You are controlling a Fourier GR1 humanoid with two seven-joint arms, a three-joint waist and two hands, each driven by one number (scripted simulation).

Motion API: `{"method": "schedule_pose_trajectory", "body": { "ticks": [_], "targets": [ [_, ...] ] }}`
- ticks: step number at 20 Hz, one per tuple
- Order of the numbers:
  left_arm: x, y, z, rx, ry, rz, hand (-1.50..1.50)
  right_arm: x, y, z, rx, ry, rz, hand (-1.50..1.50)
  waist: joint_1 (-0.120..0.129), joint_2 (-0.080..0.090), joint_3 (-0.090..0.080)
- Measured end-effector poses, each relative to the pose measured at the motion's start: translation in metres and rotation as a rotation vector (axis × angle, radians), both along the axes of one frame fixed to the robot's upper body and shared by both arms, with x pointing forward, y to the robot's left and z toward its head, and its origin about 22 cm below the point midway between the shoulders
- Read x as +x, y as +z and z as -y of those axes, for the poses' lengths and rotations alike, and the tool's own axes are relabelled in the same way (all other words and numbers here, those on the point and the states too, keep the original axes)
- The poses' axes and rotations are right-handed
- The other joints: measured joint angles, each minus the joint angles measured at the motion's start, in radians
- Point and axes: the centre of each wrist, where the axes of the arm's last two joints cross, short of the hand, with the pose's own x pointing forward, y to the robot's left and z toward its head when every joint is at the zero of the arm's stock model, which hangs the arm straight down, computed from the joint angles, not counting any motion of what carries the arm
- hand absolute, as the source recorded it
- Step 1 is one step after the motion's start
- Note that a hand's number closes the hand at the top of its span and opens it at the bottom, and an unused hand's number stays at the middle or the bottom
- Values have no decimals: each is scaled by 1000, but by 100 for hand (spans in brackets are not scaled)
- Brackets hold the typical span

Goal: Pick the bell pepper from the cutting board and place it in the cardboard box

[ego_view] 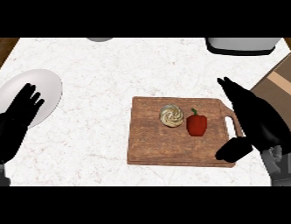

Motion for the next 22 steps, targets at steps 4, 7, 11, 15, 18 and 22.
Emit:
{"method": "schedule_pose_trajectory", "body": {
  "ticks": [4, 7, 11, 15, 18, 22],
  "targets": [
    [2, 2, 2, 1, 12, 4, 0, 9, 6, -26, 29, -2, -79, -150, -9, 0, 2],
    [5, 4, -1, 3, 18, -2, 0, 13, 2, -35, 37, -4, -117, -150, -15, 0, 2],
    [1, 1, 2, 5, 21, -4, 0, 17, -4, -42, 32, -3, -160, -150, -18, 0, 3],
    [-2, -2, -5, -1, 21, 1, 0, 29, -5, -37, 21, -18, -188, -150, -20, 0, 3],
    [-5, -5, -3, -2, 24, 2, 0, 28, -13, -44, 16, -9, -205, -150, -21, 0, 3],
    [-4, -6, -7, -4, 22, 4, 0, 33, -20, -38, 12, -10, -208, -150, -22, 0, 4]
  ]
}}
